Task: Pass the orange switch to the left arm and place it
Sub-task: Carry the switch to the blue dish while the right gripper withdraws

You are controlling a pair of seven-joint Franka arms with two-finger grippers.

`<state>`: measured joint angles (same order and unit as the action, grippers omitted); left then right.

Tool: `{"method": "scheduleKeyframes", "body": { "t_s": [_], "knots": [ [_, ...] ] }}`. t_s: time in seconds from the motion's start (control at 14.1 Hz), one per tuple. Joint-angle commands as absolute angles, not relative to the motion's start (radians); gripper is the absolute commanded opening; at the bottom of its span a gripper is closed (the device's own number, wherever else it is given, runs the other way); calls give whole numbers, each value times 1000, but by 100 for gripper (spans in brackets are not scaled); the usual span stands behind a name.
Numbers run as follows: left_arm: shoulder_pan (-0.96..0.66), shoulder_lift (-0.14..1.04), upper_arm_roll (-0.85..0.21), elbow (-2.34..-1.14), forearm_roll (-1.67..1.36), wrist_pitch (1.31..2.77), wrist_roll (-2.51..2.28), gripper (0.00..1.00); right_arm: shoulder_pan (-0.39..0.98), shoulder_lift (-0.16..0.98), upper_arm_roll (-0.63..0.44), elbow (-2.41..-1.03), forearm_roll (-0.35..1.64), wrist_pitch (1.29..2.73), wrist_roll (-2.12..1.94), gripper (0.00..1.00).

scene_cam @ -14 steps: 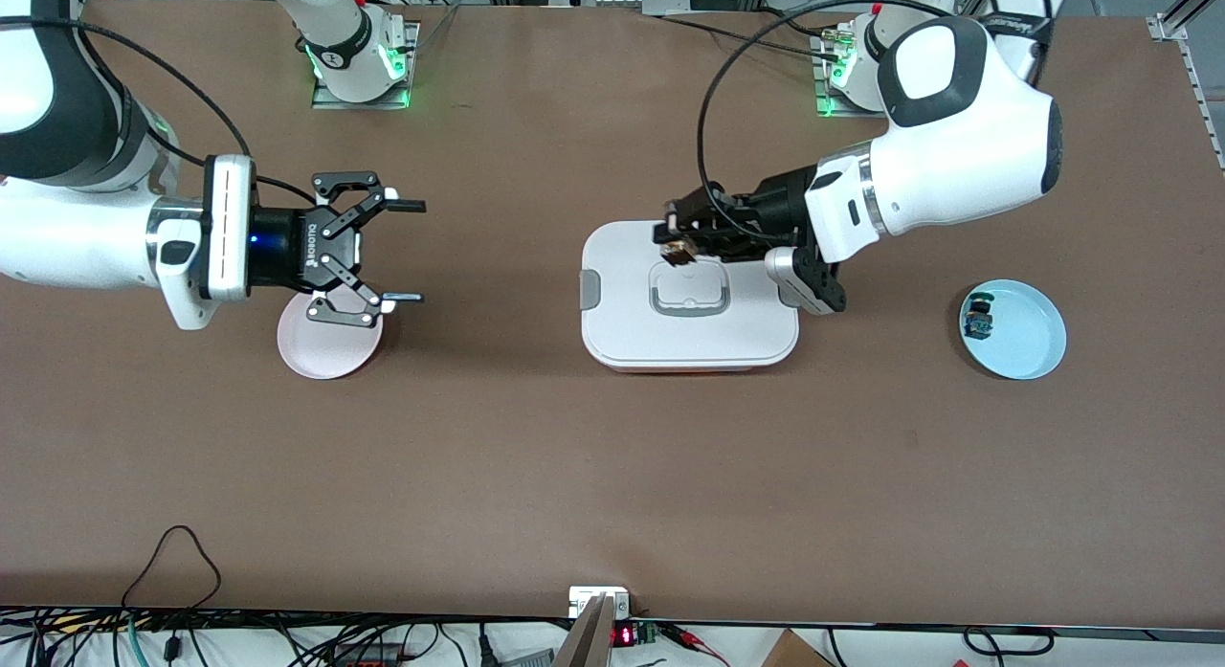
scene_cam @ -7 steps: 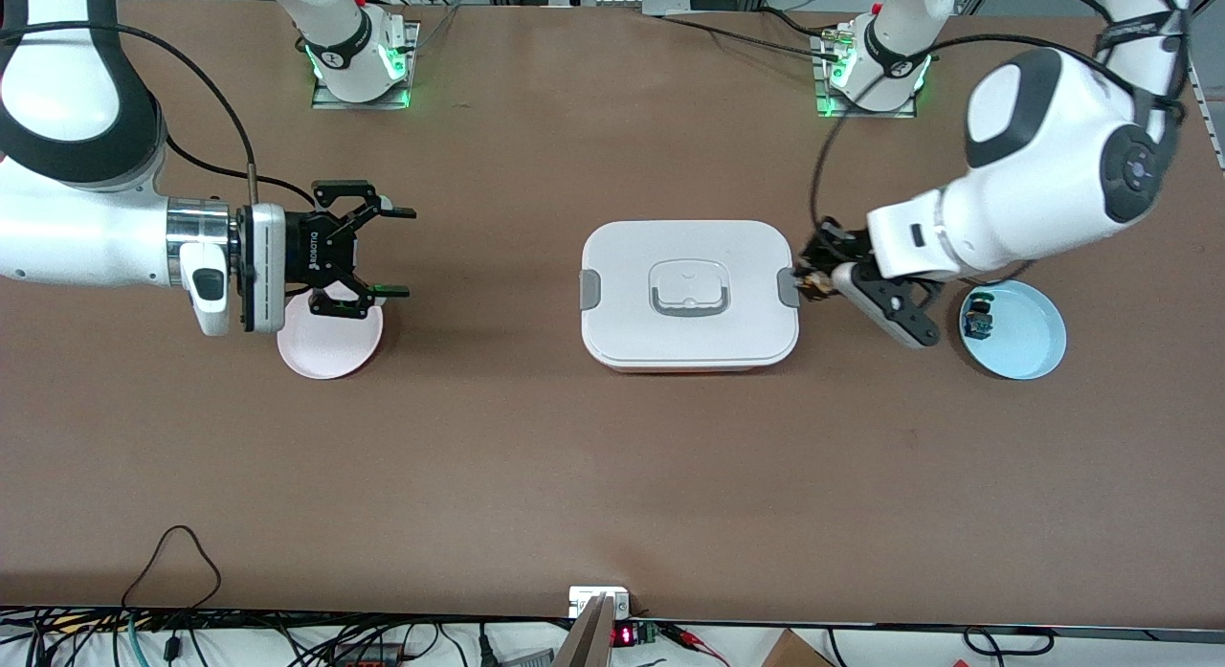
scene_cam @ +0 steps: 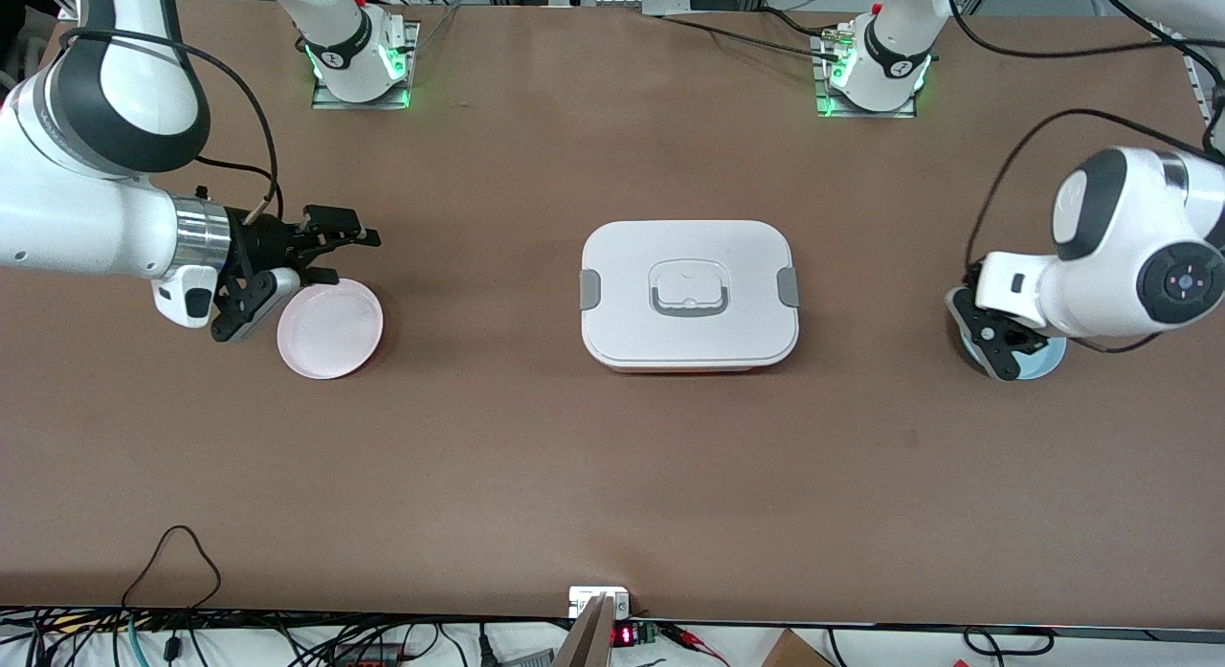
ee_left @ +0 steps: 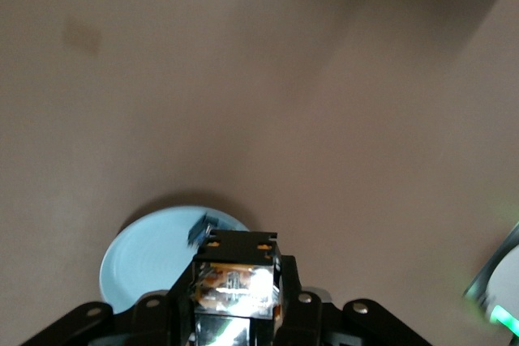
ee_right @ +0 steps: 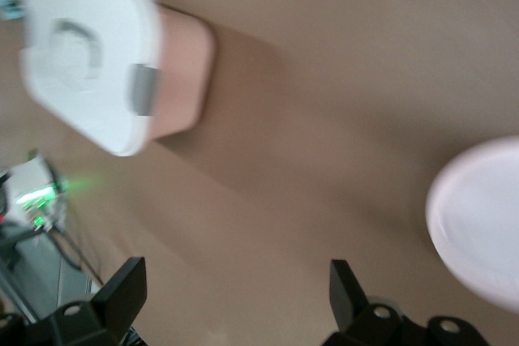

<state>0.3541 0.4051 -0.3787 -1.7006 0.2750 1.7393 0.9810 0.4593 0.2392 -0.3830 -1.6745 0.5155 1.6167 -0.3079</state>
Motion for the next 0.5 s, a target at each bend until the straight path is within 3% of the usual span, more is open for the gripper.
{"method": "scheduleKeyframes", "body": {
  "t_s": [0.0,0.21,0.43],
  "knots": [
    [475,509,-397,-1703,403,1810,1165,17,466,204,-382,-1681,323,1571,-27,100],
    [561,520,-397,-1827,474,2050,1333,17,468,170,-376,-1617,12,1502,-17,100],
    [612,555,-397,-1881,525,2146,1365,17,415,156,-376,-1548,-155,1520,-29,100]
  ]
}}
